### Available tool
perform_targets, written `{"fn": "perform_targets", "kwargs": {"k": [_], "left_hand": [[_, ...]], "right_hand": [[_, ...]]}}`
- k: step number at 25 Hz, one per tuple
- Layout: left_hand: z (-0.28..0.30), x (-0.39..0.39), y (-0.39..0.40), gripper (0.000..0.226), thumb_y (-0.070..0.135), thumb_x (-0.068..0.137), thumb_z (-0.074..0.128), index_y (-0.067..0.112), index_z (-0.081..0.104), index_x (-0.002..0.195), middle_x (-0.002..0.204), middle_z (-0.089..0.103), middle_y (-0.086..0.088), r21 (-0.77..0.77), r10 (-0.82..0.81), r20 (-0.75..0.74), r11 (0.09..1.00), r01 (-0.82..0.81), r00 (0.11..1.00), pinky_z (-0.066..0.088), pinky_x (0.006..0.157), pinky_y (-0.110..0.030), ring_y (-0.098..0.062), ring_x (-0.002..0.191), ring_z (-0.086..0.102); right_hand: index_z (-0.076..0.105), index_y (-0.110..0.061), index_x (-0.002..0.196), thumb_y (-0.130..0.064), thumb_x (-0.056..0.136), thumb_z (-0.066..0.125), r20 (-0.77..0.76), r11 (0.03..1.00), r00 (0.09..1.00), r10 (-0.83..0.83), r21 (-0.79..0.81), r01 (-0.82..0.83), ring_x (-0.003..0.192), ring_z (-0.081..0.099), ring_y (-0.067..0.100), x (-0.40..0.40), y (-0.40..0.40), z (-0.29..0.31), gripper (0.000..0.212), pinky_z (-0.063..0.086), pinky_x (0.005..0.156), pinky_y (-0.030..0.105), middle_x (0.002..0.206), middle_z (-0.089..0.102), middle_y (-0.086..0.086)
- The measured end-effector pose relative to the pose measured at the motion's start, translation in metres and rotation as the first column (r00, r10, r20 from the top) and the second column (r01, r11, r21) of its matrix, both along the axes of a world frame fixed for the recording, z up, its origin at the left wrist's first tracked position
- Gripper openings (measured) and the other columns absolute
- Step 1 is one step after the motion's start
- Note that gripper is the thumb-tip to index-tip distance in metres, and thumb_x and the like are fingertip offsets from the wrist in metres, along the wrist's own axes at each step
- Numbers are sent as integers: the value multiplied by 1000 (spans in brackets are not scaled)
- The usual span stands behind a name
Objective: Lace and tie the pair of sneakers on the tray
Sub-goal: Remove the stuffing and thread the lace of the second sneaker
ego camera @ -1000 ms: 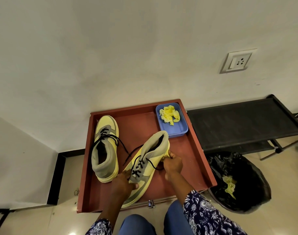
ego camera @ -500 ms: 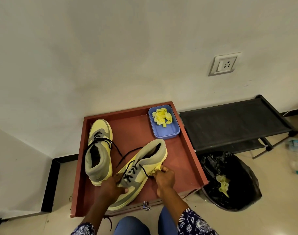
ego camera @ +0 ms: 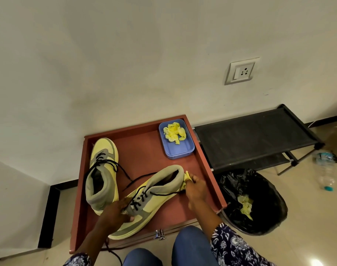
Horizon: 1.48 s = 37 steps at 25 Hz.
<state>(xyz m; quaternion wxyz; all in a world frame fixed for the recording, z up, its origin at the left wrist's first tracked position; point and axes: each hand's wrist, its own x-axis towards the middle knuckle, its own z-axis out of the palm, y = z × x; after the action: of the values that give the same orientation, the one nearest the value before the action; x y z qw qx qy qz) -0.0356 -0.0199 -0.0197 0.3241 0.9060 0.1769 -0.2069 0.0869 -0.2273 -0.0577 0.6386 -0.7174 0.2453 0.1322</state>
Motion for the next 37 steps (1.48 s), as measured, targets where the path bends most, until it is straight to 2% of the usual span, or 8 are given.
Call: {"fn": "perform_targets", "kwargs": {"k": [4,7,9,12,20,26,28,37], "left_hand": [[0,2,-5,70,13,76,73,16,40,138,132,52,-1,19,20,0,1000,-20,1000,26,83,-9,-3,113,44],[-2,6,-12,60,15,73,68,14,49,130,110,60,-2,40,69,-50,997,-67,996,36,78,-18,-19,107,57],[7,16,-29,49,20,74,57,15,53,123,99,61,-2,-39,200,24,979,-199,979,44,76,-28,-23,94,60],[19,37,-62,53,32,77,60,13,53,126,116,60,-6,-205,446,208,890,-407,871,43,91,-35,-28,111,56],[8,48,-77,37,17,85,63,13,60,122,116,65,-7,-102,406,302,913,-394,862,42,89,-29,-25,109,58],[6,51,-82,15,25,85,64,16,68,96,87,66,1,-120,387,308,922,-368,869,40,62,-17,-16,80,60],[2,51,-84,14,25,85,64,17,69,96,88,68,1,-119,395,291,919,-377,871,43,65,-23,-19,80,63],[-3,55,-86,15,20,85,63,16,69,99,96,70,-1,-93,371,290,928,-360,882,42,73,-24,-20,89,63]], "right_hand": [[71,-16,97,-9,85,55,20,998,998,57,-1,-57,87,64,22,-5,1,-2,22,52,77,36,92,72,3],[66,-7,112,-3,84,53,30,991,992,121,-64,-119,101,62,25,-21,3,-3,31,52,90,38,108,68,8],[64,-4,114,-2,85,54,60,978,980,190,-93,-184,104,62,24,-30,1,-1,31,51,92,35,111,67,10],[66,-5,111,-3,86,57,72,963,963,260,-95,-253,98,64,23,-35,-3,1,27,52,85,31,107,70,9],[71,-16,101,-17,84,61,5,1000,1000,0,26,0,88,67,23,-13,-23,6,20,56,83,43,96,72,6],[68,-12,103,-13,87,59,105,999,994,-38,8,37,86,61,14,-6,-30,15,18,51,73,25,96,68,1],[69,-14,106,-18,88,60,96,1000,995,-10,7,10,92,63,17,-8,-29,15,20,52,80,30,101,69,2],[71,1,94,-3,88,55,74,995,996,-56,-81,62,78,59,22,-39,-20,8,17,38,53,15,80,63,10]]}}
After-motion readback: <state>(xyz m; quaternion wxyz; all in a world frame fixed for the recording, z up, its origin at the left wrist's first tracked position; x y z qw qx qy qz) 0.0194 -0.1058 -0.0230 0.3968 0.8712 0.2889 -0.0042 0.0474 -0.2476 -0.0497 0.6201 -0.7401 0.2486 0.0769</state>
